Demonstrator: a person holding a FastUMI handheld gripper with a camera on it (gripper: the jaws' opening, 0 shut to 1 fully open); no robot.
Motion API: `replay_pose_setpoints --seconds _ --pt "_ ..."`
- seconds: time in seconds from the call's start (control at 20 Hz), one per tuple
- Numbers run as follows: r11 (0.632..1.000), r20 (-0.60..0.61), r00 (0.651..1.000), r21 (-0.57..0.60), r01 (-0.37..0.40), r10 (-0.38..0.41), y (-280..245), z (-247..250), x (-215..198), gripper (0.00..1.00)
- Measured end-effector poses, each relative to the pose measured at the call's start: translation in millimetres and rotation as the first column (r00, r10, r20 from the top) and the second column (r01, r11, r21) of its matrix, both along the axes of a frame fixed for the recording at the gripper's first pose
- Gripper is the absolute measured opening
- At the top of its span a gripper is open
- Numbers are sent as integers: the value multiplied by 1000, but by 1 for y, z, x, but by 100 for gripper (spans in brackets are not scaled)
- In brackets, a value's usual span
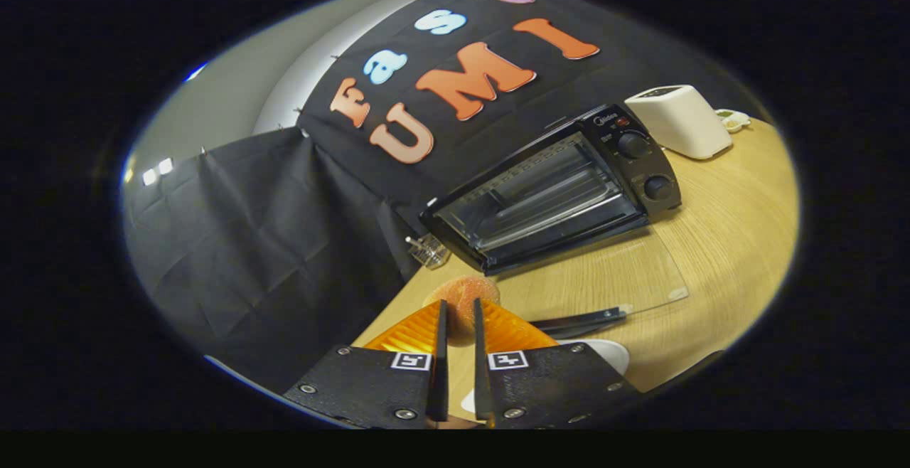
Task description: Open the toaster oven, put the food inside, and close the toaster oven door.
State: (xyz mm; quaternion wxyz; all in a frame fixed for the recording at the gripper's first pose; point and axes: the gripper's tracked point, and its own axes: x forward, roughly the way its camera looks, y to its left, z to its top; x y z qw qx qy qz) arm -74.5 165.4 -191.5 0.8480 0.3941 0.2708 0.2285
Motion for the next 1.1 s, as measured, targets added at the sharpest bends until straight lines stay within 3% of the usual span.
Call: replay_pose_setpoints --seconds 0.35,0.55,1.1 --pt "973 -102 980 143 183 -169 1 -2 75 15" --pt "958 -154 966 171 232 -207 7 -16 113 15" --pt "945 -130 936 -67 320 -327 3 -58 181 16"
